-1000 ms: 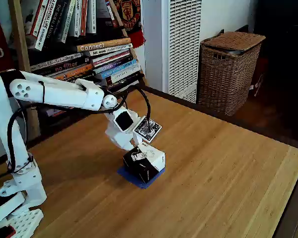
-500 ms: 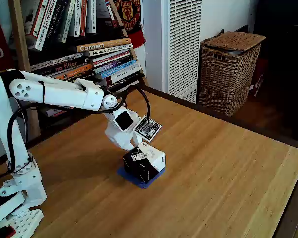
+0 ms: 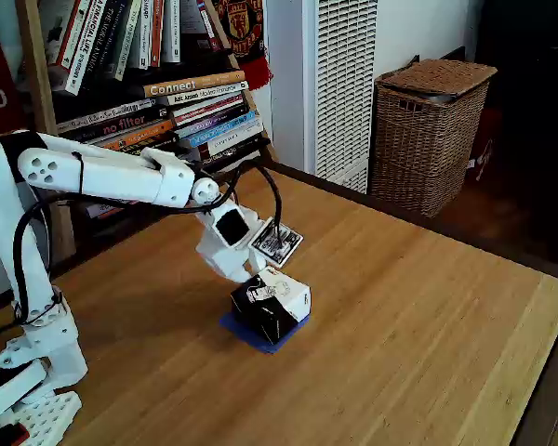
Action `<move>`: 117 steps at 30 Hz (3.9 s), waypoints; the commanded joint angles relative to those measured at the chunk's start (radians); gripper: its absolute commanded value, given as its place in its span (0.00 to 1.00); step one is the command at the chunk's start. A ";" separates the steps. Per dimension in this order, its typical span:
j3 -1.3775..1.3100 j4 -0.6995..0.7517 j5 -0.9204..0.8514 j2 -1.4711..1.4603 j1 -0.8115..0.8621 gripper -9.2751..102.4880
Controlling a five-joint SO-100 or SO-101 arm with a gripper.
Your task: Push the box on top of the target
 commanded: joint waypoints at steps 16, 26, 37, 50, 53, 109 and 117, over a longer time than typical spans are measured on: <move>0.012 0.092 0.067 0.158 -0.058 0.08; -0.084 0.290 0.052 0.265 -0.028 0.08; -0.008 0.449 0.058 0.560 0.017 0.08; 0.359 0.446 -0.035 0.997 0.002 0.08; 0.403 0.457 -0.048 1.058 -0.003 0.08; 0.962 0.649 -0.101 1.841 -0.018 0.08; 1.003 0.623 -0.103 1.841 -0.018 0.08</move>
